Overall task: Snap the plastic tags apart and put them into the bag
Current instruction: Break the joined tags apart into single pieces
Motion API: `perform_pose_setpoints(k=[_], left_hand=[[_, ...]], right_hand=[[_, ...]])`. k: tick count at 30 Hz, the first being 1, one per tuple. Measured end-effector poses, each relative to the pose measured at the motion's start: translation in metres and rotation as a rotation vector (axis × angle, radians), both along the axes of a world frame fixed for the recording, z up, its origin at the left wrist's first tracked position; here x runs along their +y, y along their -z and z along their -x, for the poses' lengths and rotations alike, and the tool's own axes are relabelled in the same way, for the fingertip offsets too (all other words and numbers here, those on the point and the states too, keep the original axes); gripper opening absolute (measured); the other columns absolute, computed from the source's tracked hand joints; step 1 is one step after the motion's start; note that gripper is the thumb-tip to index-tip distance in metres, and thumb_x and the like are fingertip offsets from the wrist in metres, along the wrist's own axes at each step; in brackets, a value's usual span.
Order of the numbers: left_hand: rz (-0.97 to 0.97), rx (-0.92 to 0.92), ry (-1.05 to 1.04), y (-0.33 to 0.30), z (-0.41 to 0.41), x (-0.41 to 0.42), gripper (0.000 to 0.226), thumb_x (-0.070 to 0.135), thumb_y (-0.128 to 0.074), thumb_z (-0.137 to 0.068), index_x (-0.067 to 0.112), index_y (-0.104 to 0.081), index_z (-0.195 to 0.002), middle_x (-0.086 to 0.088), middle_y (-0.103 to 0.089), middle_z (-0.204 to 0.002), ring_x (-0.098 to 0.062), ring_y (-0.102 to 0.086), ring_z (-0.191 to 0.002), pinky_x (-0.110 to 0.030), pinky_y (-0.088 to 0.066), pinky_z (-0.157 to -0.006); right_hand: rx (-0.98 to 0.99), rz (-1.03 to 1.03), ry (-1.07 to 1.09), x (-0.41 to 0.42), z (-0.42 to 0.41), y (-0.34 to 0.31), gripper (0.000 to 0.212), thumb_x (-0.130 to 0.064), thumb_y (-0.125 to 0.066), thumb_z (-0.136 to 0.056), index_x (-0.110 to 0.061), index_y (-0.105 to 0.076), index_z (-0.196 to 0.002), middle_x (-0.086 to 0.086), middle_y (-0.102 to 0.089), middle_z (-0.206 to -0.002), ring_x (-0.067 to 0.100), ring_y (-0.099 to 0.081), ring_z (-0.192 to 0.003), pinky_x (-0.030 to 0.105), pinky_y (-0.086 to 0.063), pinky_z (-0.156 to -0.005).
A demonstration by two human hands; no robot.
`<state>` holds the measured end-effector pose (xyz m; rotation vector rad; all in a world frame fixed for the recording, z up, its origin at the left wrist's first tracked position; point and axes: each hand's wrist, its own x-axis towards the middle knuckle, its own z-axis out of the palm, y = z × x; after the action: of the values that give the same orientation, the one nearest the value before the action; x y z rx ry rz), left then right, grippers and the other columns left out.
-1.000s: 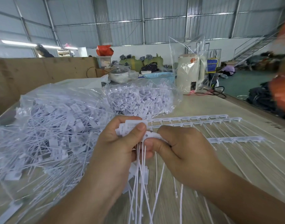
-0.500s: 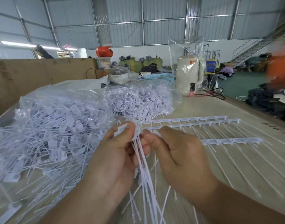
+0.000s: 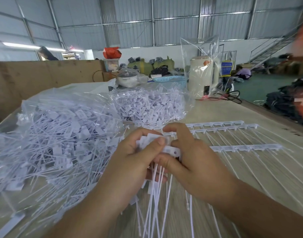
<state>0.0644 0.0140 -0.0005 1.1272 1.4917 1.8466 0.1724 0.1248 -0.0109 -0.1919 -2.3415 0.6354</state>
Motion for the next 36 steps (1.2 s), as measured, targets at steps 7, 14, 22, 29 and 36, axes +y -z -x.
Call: perform_pose_setpoints(k=[7, 14, 22, 29, 36], left_hand=[[0.038, -0.112, 0.054, 0.001, 0.012, -0.001, 0.024, 0.012, -0.082, -0.069, 0.014, -0.071, -0.090, -0.018, -0.070, -0.079, -0.027, -0.066, -0.061, -0.032, -0.052, -0.051], [-0.031, -0.138, -0.073, -0.006, 0.024, -0.004, 0.029, 0.019, -0.075, -0.061, 0.014, -0.070, -0.088, -0.016, -0.071, -0.075, -0.025, -0.066, -0.054, -0.031, -0.052, -0.045], [0.032, -0.021, -0.023, -0.003, 0.028, -0.006, 0.035, 0.028, -0.083, -0.055, 0.018, -0.070, -0.086, -0.014, -0.071, -0.079, -0.027, -0.066, -0.056, -0.033, -0.053, -0.048], [-0.015, -0.071, -0.069, -0.003, 0.019, -0.004, 0.030, 0.029, -0.080, -0.053, 0.022, -0.070, -0.081, -0.011, -0.071, -0.074, -0.023, -0.065, -0.053, -0.030, -0.053, -0.047], [-0.106, -0.222, -0.124, -0.005, 0.009, 0.000, 0.021, 0.017, -0.073, -0.062, 0.017, -0.067, -0.083, -0.009, -0.069, -0.071, -0.018, -0.060, -0.051, -0.028, -0.050, -0.042]], right_hand=[[-0.088, -0.082, 0.017, -0.004, 0.000, -0.001, 0.072, -0.074, -0.031, -0.080, -0.034, -0.022, -0.139, -0.007, -0.069, -0.084, 0.003, -0.059, -0.064, 0.030, -0.050, -0.063], [-0.205, -0.052, 0.054, 0.015, -0.010, -0.014, 0.045, -0.063, -0.044, -0.086, -0.020, -0.056, -0.077, -0.005, -0.047, -0.054, 0.010, -0.046, -0.050, 0.033, -0.037, -0.051], [-0.254, -0.049, -0.050, 0.020, -0.011, -0.016, 0.031, -0.047, -0.055, -0.092, -0.035, -0.045, -0.065, -0.008, -0.045, -0.052, 0.008, -0.046, -0.050, 0.025, -0.031, -0.051], [-0.185, -0.098, 0.000, 0.017, -0.008, -0.014, 0.031, -0.042, -0.056, -0.093, -0.025, -0.048, -0.068, -0.009, -0.043, -0.057, 0.007, -0.043, -0.055, 0.030, -0.034, -0.055], [-0.018, -0.041, 0.029, 0.009, -0.004, -0.010, 0.034, -0.048, -0.051, -0.088, -0.018, -0.065, -0.079, -0.005, -0.052, -0.060, 0.011, -0.050, -0.058, 0.036, -0.043, -0.056]])
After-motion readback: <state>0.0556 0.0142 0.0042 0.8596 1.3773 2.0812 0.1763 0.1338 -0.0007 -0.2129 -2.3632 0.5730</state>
